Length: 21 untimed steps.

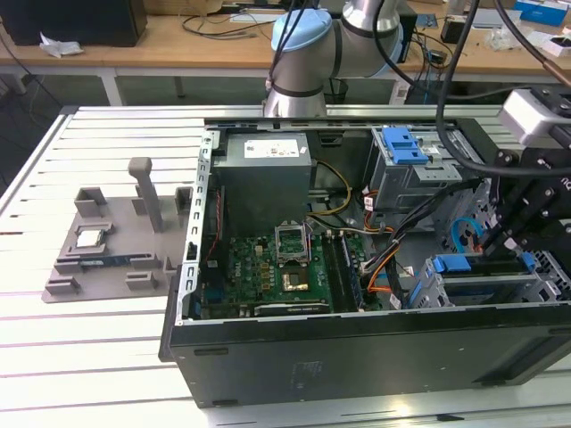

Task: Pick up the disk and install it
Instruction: 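Insert the second disk wire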

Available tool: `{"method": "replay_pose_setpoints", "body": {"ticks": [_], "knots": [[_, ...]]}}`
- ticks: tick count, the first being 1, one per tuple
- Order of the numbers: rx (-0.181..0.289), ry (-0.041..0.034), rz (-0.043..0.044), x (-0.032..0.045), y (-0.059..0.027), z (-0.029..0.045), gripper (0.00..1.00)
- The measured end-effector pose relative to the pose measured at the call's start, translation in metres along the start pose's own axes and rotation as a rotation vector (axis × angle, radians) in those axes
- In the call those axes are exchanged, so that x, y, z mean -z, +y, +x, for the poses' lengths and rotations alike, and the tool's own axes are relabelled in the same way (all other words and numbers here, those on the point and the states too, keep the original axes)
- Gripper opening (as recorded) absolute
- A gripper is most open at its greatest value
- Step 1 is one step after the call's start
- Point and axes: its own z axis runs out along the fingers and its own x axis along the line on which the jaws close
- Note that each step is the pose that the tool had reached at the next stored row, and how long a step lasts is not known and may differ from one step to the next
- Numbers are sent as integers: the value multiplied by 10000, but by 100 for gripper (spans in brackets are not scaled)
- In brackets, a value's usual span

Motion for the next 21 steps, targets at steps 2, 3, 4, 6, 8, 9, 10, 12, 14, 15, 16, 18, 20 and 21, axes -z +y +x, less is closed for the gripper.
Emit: {"method": "replay_pose_setpoints", "body": {"ticks": [2,3,4,6,8,9,10,12,14,15,16,18,20,21], "knots": [[0,0,1,-11,1,0,16],[-1,-9,1,-24,7,0,16],[1,-6,0,-31,17,0,16],[2,1,-1,-44,22,-1,16],[-1,-1,0,-67,20,0,16],[-2,-1,-1,-70,17,1,16],[-2,-4,-3,-74,5,1,16],[1,-1,1,-74,-12,1,16],[0,-3,0,-75,-12,1,16],[0,-3,-1,-75,-13,2,16],[2,-7,3,-76,-14,1,16],[2,-6,-1,-77,-14,1,24],[0,-1,1,-45,-10,2,24],[0,-2,3,-7,-6,1,24]]}}
